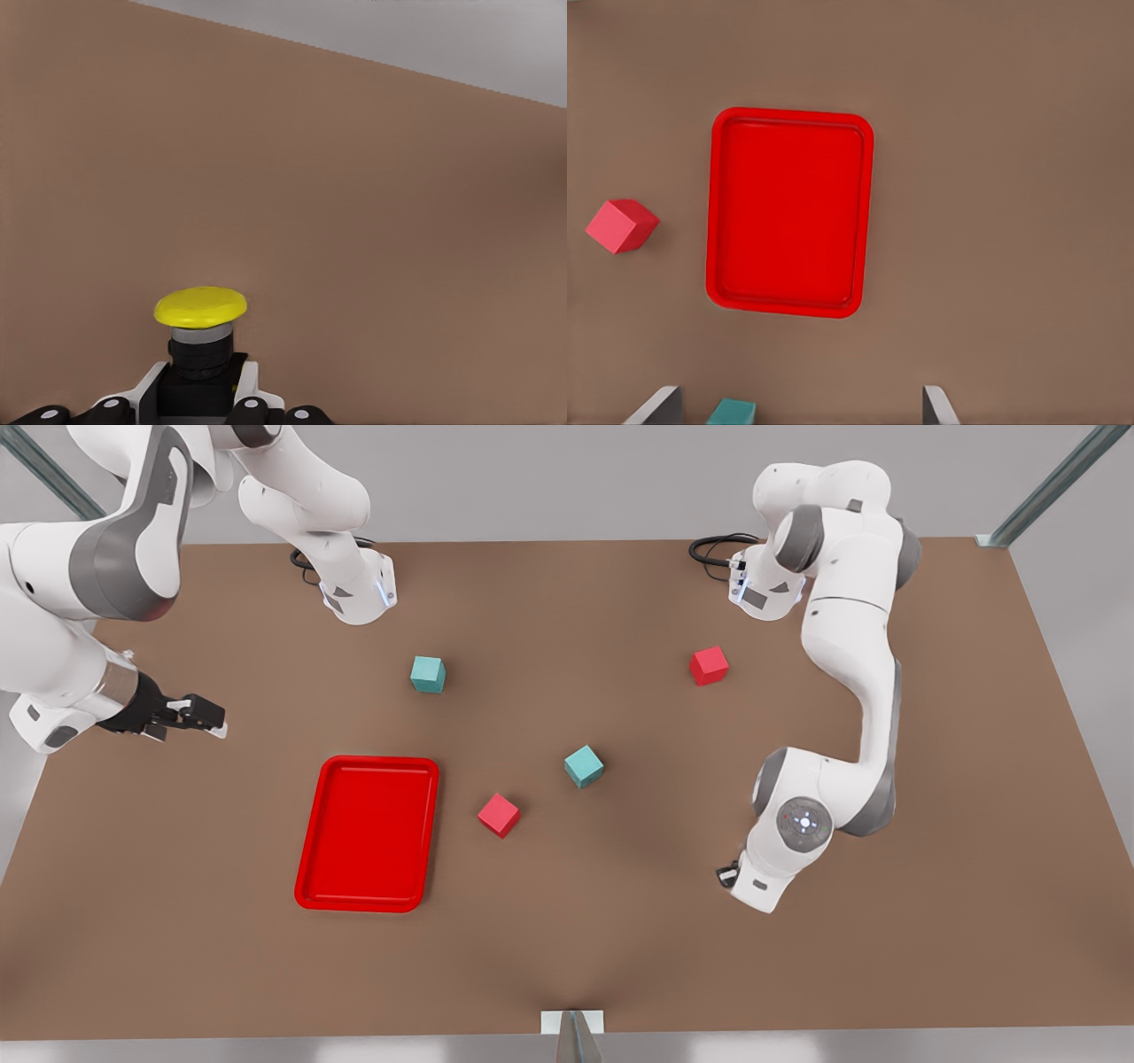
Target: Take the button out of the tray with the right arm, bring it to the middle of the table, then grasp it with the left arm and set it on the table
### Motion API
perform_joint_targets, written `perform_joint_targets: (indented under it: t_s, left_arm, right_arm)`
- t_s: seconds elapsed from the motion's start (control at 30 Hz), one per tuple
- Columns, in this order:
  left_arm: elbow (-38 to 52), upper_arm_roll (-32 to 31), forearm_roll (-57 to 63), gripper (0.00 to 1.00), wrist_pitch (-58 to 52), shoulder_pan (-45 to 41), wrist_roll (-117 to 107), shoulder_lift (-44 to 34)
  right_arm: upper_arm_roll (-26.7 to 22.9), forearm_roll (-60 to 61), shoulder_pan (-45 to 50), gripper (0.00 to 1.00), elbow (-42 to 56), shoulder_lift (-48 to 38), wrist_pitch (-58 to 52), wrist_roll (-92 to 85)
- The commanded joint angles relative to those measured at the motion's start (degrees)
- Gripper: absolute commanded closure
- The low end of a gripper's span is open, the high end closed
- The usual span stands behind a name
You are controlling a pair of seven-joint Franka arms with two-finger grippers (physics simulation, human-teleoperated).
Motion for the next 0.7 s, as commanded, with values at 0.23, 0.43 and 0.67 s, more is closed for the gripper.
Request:
perform_joint_targets:
  t_s: [0.23,0.43,0.67]
  left_arm:
    - [-0.9,3.1,26.9,0.58,4.1,-11.3,-72.3,2.2]
    - [-0.7,3.2,46.6,0.58,2.5,-13.3,-98.7,8.3]
    - [-0.3,5.1,50.0,0.58,-14.0,-21.2,-112.9,12.6]
  right_arm:
    - [0.0,1.0,-0.4,0.00,0.1,0.0,-0.5,-0.4]
    - [0.1,1.0,-2.2,0.00,0.7,0.3,-0.6,-0.6]
    - [0.3,3.5,-2.0,0.00,2.1,1.2,-0.6,-0.5]
